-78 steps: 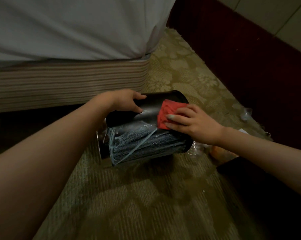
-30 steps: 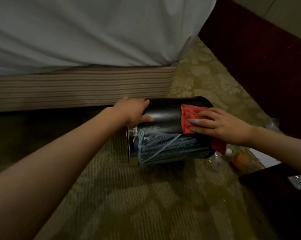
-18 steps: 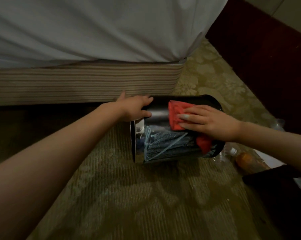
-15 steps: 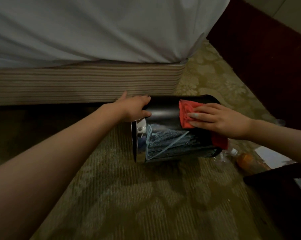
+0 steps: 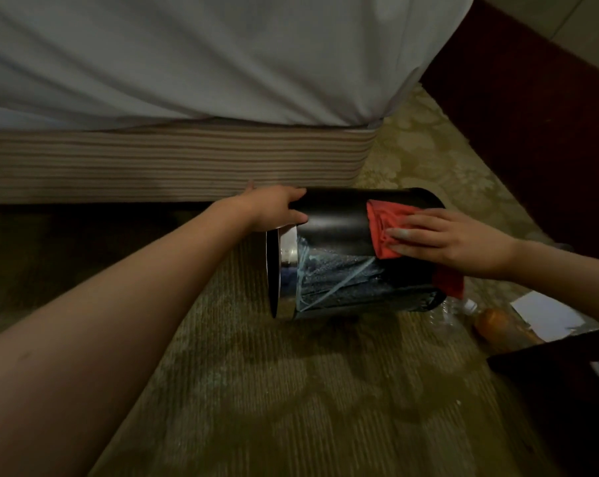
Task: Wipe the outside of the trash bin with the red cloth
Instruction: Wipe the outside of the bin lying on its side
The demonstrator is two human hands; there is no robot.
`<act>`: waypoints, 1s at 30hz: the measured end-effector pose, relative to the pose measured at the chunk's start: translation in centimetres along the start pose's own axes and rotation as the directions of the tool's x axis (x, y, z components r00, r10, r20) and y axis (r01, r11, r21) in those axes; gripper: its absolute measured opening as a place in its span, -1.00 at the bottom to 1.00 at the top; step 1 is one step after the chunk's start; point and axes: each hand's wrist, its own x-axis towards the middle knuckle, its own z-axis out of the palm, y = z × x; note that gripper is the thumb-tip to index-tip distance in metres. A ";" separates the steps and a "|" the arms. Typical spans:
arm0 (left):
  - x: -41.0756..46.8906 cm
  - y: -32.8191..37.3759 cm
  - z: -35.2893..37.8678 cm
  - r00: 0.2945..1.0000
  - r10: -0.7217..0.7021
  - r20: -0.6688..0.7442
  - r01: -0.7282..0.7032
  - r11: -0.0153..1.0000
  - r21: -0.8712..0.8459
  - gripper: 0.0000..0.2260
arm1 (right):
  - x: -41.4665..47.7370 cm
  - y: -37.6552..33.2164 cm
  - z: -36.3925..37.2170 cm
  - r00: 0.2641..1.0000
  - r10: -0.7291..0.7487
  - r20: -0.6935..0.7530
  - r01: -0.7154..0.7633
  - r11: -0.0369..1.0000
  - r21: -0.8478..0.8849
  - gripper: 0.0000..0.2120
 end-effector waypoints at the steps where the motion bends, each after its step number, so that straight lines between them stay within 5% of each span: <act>1: 0.0 0.1 0.0 1.000 0.003 -0.001 -0.003 1.000 -0.003 -0.46 | 0.0 0.3 -0.1 1.000 -0.008 0.017 0.009 1.000 -0.015 -0.54; 6: -0.2 0.2 -0.1 1.000 0.000 0.000 0.000 1.000 -0.026 -0.47 | 3.0 1.2 -1.4 0.999 -0.052 0.004 0.052 0.999 0.018 -0.61; 10: -0.1 -0.1 0.0 1.000 0.001 -0.009 -0.001 0.999 -0.055 -0.46 | 0.7 2.5 -2.1 0.971 0.232 -0.059 -0.225 0.969 0.100 -0.60; 15: 0.3 -0.3 0.0 1.000 -0.010 -0.005 0.009 0.997 -0.082 -0.45 | -2.4 5.7 -3.5 0.751 0.638 -0.168 -0.625 0.770 0.129 -0.72; 18: 0.2 -0.2 -0.1 1.000 -0.015 -0.010 0.015 0.997 -0.074 -0.44 | 1.0 4.7 -3.7 0.603 0.780 -0.165 -0.688 0.614 0.387 -0.71; 20: 0.2 -0.2 -0.1 1.000 -0.012 -0.009 0.011 0.996 -0.089 -0.44 | 3.9 2.1 -2.8 0.665 0.747 -0.008 -0.600 0.540 0.590 -0.63; 22: 0.1 -0.1 -0.1 1.000 -0.007 -0.005 0.007 0.993 -0.118 -0.44 | 5.9 -0.5 -1.4 0.784 0.611 0.115 -0.565 0.624 0.539 -0.61; 24: 0.1 -0.1 -0.1 1.000 -0.003 -0.003 0.002 0.991 -0.133 -0.44 | 6.4 -0.7 -0.1 0.726 0.681 0.095 -0.631 0.606 0.484 -0.53; 27: 0.2 -0.3 0.0 1.000 -0.001 -0.001 0.001 0.988 -0.156 -0.45 | 5.8 1.1 0.2 0.545 0.832 0.106 -0.754 0.431 0.495 -0.51; 30: 0.2 -0.2 0.0 1.000 0.001 -0.010 -0.003 0.989 -0.150 -0.45 | 5.4 0.8 0.8 0.603 0.766 0.221 -0.771 0.490 0.406 -0.53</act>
